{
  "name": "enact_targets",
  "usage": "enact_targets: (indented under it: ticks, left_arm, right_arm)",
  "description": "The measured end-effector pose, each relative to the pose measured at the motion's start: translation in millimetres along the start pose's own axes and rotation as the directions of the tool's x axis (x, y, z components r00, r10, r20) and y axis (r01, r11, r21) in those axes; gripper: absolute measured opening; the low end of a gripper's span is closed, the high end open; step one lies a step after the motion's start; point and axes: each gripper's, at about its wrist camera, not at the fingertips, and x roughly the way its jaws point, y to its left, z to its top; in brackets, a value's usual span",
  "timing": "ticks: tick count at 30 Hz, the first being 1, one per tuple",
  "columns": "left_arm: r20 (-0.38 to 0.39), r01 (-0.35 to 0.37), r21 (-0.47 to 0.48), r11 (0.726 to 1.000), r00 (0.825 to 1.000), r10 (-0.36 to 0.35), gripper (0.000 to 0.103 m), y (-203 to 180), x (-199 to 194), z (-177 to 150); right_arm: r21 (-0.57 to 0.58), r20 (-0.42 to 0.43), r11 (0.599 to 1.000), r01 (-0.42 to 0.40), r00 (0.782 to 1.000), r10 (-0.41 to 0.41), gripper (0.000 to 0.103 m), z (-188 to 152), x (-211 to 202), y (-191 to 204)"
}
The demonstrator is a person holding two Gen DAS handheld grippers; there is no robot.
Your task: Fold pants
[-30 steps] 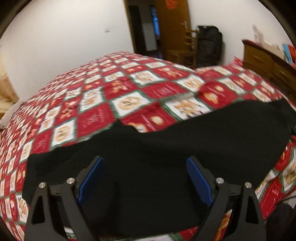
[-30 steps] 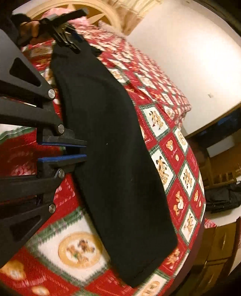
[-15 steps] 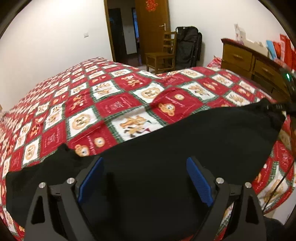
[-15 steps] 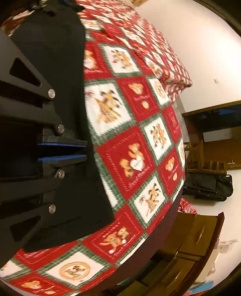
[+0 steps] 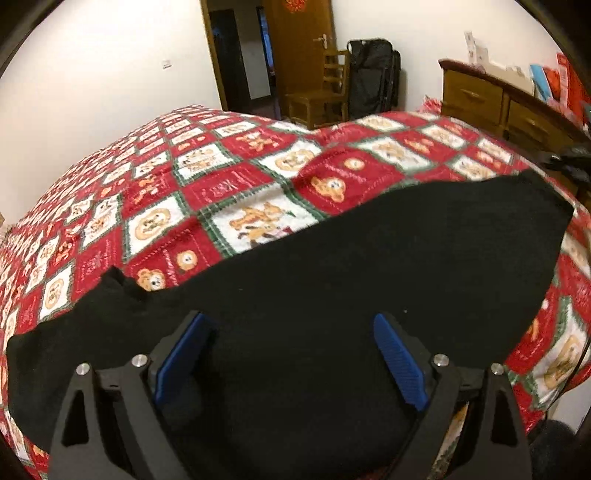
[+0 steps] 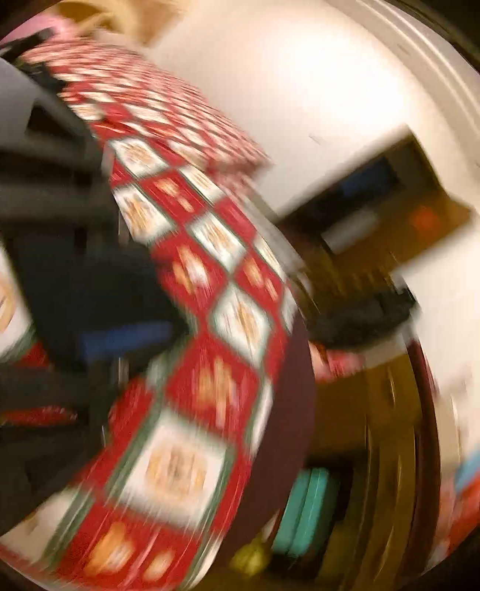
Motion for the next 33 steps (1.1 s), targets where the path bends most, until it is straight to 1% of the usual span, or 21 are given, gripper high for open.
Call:
enact_targets:
  ticks: [1, 2, 5, 7, 10, 12, 14, 15, 16, 19, 22, 24, 26, 27, 28, 30, 33]
  left_arm:
    - [0.008, 0.015, -0.019, 1.000, 1.000, -0.015, 0.094, 3.3, -2.6, 1.5]
    - [0.012, 0.021, -0.031, 0.999, 1.000, -0.021, 0.094, 4.7, -3.3, 3.4]
    - [0.037, 0.018, -0.054, 0.998, 0.999, -0.016, 0.094, 9.2, -11.5, 7.8]
    - [0.050, 0.013, -0.055, 0.998, 0.999, -0.010, 0.094, 9.2, -15.9, 9.7]
    - [0.045, 0.022, -0.054, 0.998, 0.999, -0.020, 0.094, 6.8, -17.2, 10.2]
    - [0.042, 0.024, -0.045, 0.999, 0.999, -0.022, 0.094, 4.6, -18.4, 9.5]
    - [0.045, 0.020, -0.041, 0.999, 0.999, -0.018, 0.094, 3.3, -20.4, 9.6]
    - [0.046, 0.017, -0.044, 0.999, 0.999, -0.015, 0.094, 3.5, -21.1, 10.2]
    - [0.045, 0.017, -0.051, 0.999, 0.999, -0.015, 0.094, 3.9, -21.4, 10.9]
    - [0.036, 0.016, -0.056, 0.998, 0.999, -0.014, 0.094, 4.6, -20.2, 11.0]
    - [0.023, 0.006, -0.062, 0.998, 1.000, -0.005, 0.094, 5.2, -16.8, 10.7]
    - [0.012, 0.008, -0.070, 0.998, 1.000, -0.007, 0.094, 4.8, -15.3, 9.9]
    - [0.006, 0.010, -0.066, 0.998, 1.000, -0.010, 0.094, 3.7, -14.9, 8.7]
    - [0.006, 0.008, -0.062, 0.998, 1.000, -0.008, 0.094, 3.1, -15.1, 8.3]
    - [0.008, 0.005, -0.055, 0.998, 1.000, -0.004, 0.094, 2.0, -15.3, 8.5]
    - [0.012, 0.001, -0.048, 0.999, 1.000, 0.000, 0.094, 0.5, -16.1, 9.3]
    - [0.013, 0.013, -0.031, 0.999, 1.000, -0.013, 0.094, -5.6, -15.1, 16.7]
  right_arm:
    - [0.044, 0.032, 0.999, 0.030, 0.999, -0.032, 0.068, -5.2, -13.4, -13.6]
    - [0.078, 0.046, 0.996, 0.045, 0.998, -0.049, 0.068, -12.3, -24.2, -24.9]
    - [0.138, 0.015, 0.989, 0.047, 0.999, -0.049, 0.068, -30.6, -34.4, -40.2]
    - [0.158, -0.011, 0.984, 0.080, 0.997, -0.079, 0.068, -37.9, -30.7, -42.4]
    - [0.135, -0.051, 0.986, 0.094, 0.995, -0.087, 0.068, -43.2, -17.7, -37.5]
    - [0.098, -0.071, 0.990, 0.104, 0.993, -0.098, 0.068, -46.6, -8.0, -28.2]
    - [0.050, -0.102, 0.987, 0.151, 0.984, -0.145, 0.068, -49.9, 5.1, -17.7]
    - [0.047, -0.108, 0.986, 0.158, 0.982, -0.152, 0.068, -52.5, 6.4, -16.2]
    - [0.042, -0.091, 0.985, 0.167, 0.983, -0.163, 0.068, -53.5, 7.9, -13.8]
    - [0.031, -0.093, 0.980, 0.196, 0.977, -0.192, 0.068, -49.9, 14.5, -9.9]
    - [0.011, -0.095, 0.979, 0.204, 0.975, -0.202, 0.068, -46.3, 23.0, -2.8]
    - [-0.008, -0.112, 0.984, 0.180, 0.977, -0.179, 0.067, -45.0, 29.4, 3.1]
    - [-0.017, -0.115, 0.984, 0.179, 0.977, -0.180, 0.049, -43.4, 32.2, 5.3]
    - [-0.013, -0.118, 0.985, 0.174, 0.978, -0.174, 0.029, -42.7, 32.6, 4.4]
    - [0.007, -0.126, 0.987, 0.160, 0.979, -0.158, 0.025, -42.9, 33.3, 0.4]
    - [0.045, -0.124, 0.990, 0.132, 0.984, -0.126, 0.025, -43.5, 32.0, -6.5]
    - [0.085, -0.116, 0.991, 0.100, 0.989, -0.090, 0.025, -45.7, 28.7, -12.8]
